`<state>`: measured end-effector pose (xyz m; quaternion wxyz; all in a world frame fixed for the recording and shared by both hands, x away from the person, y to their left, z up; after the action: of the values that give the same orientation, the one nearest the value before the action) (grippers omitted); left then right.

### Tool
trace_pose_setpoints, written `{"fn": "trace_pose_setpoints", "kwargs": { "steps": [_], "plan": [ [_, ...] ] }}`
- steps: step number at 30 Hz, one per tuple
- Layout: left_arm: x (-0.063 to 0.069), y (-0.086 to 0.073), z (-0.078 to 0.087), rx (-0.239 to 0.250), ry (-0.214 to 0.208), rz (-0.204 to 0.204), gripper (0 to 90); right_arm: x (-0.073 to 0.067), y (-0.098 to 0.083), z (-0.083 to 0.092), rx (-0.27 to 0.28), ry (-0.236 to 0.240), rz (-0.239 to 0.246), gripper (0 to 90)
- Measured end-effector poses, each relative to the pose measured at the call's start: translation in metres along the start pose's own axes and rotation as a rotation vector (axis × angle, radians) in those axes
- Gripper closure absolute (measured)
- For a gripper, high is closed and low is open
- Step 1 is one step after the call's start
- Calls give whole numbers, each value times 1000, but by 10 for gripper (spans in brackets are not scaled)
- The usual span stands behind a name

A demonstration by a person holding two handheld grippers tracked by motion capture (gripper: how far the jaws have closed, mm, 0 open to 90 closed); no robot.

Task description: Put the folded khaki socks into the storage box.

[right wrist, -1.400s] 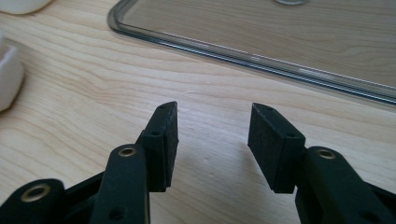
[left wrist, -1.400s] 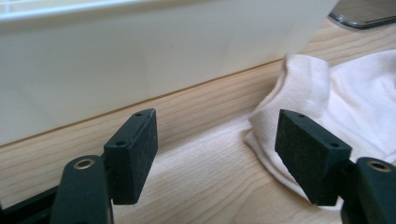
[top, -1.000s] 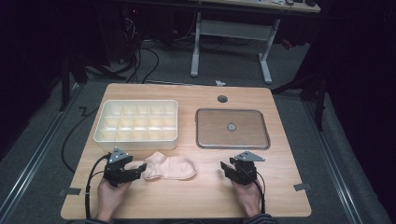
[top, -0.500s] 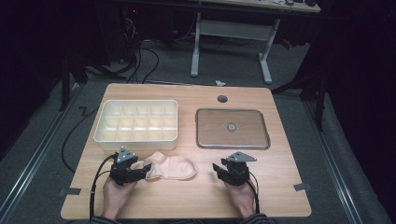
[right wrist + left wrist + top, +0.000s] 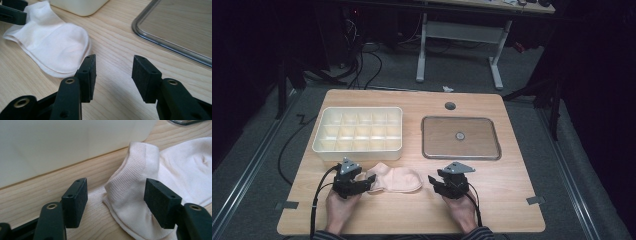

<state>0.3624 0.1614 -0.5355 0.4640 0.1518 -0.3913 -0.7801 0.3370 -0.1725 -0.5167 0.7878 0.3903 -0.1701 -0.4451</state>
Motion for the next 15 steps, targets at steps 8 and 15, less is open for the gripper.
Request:
{"fn": "trace_pose_setpoints", "kwargs": {
  "steps": [8,15],
  "plan": [
    [3,-1,-3,-7,5,-7,378,-15,7,-8,-5,27,40,539],
    [4,-1,-4,-10,8,-17,384,-25,13,-17,-7,58,49,537]
  ]
}}
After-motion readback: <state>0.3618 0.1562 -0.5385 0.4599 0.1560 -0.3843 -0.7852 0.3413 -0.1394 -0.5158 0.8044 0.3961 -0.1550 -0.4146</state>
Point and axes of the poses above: each handheld gripper's, and its own axes: z roughly backward along the jaws, y roughly out of its top, x roughly to its right, the point moved 1 cm from there along -z, roughly forward along the jaws
